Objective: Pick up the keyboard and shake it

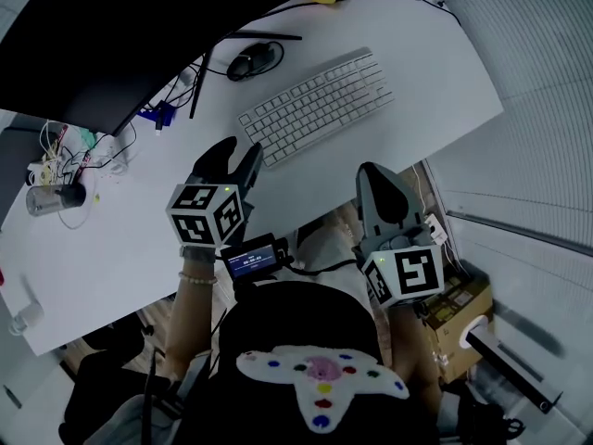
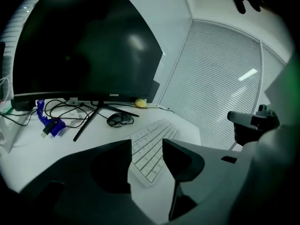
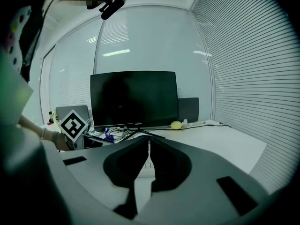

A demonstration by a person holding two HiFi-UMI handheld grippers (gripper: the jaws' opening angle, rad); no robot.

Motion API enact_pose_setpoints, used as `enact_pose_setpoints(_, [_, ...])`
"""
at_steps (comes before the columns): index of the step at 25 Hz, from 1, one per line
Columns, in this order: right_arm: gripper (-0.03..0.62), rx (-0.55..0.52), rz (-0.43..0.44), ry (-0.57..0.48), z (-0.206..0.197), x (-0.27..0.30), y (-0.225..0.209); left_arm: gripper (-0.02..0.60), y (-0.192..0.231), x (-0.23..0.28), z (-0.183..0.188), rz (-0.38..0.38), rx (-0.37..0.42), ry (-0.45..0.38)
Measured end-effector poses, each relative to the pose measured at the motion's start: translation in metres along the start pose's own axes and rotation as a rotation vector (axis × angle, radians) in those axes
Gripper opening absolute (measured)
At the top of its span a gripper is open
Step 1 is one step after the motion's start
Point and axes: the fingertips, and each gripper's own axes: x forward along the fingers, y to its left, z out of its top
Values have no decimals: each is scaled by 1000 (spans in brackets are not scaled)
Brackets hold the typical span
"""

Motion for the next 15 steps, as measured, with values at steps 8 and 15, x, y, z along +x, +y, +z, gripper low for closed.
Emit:
enact_pose_setpoints(8, [40,-31,74,51,-2,22,-3,253,22,29,-35,45,-152,83])
enact_pose_setpoints(15, [40,-36,121,86,-5,38,-18,278,34,49,-55,105,-262,121])
